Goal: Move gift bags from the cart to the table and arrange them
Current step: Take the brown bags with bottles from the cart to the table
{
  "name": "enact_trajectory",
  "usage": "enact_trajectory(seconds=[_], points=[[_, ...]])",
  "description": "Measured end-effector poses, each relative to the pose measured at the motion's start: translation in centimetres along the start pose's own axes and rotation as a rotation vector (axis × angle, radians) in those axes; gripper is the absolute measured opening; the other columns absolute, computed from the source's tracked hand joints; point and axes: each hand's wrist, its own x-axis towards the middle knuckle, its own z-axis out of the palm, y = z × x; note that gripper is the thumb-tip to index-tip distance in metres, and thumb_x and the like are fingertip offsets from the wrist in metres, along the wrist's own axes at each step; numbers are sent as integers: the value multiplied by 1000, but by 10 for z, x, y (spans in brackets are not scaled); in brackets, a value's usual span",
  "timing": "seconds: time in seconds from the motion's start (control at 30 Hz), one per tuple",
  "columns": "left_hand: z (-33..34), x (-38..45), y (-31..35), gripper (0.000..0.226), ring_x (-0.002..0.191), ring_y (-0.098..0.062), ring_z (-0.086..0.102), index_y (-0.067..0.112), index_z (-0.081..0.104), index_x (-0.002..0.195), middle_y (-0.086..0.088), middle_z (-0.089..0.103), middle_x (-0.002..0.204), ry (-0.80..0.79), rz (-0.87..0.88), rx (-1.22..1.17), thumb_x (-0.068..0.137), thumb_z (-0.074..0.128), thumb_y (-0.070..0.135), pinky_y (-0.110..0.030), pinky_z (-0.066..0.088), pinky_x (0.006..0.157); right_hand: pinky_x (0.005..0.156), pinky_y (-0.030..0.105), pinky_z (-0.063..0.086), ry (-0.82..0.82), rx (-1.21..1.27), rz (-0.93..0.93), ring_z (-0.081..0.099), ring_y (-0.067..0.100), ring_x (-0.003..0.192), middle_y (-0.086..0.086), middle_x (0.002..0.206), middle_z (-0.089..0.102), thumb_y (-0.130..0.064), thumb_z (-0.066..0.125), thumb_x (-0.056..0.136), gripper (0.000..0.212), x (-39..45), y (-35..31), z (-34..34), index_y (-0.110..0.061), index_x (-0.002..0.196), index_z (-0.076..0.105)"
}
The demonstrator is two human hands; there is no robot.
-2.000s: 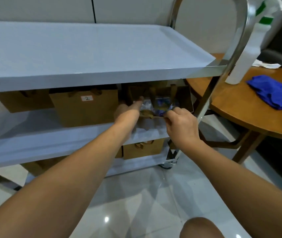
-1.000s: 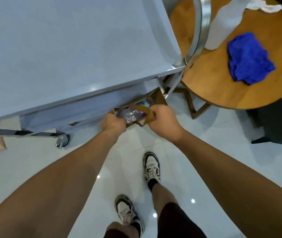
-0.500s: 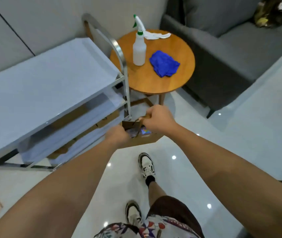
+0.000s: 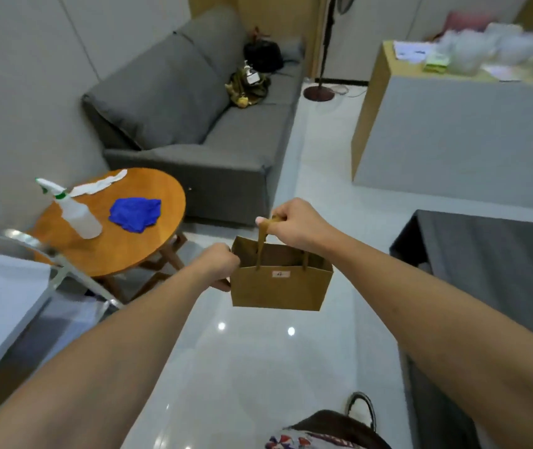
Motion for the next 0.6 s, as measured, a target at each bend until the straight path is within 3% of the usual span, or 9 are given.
enact_trajectory(seconds=[0.13, 0.2, 0.27, 0.43, 0.6], points=[[65, 1, 95, 17, 83, -25, 72, 19, 58, 118, -5, 69, 104, -115, 198, 148, 102, 54, 23, -39, 64, 68, 65, 27, 52, 183, 104, 100, 64, 18, 71, 8, 72, 59, -25, 72, 92, 31, -21, 67, -82, -15, 66, 60], [106, -2, 145, 17, 85, -26, 72, 18, 60, 116, -6, 69, 107, -129, 275, 203, 103, 54, 25, -38, 64, 69, 71, 35, 60, 217, 116, 139, 65, 21, 74, 13, 73, 59, -10, 72, 88, 30, -34, 104, -124, -13, 62, 56], [150, -7, 193, 16, 86, -28, 71, 15, 61, 113, -9, 69, 108, -131, 328, 258, 102, 54, 23, -39, 64, 71, 65, 41, 58, 240, 110, 179, 61, 22, 69, 16, 70, 54, -1, 65, 81, 24, -47, 144, -163, -10, 63, 54], [253, -18, 299, 18, 87, -29, 67, 14, 63, 110, -10, 67, 105, -211, 454, 415, 94, 58, 22, -40, 63, 76, 49, 26, 41, 311, 126, 304, 53, 18, 62, 7, 63, 51, 7, 58, 77, 23, -80, 236, -242, -11, 62, 55], [330, -30, 379, 14, 74, -24, 58, 14, 64, 88, -9, 66, 90, -312, 595, 500, 82, 62, 27, -27, 44, 56, 44, 23, 39, 471, 191, 438, 51, 15, 57, 3, 61, 53, 8, 57, 73, 29, -105, 314, -297, -15, 58, 50]])
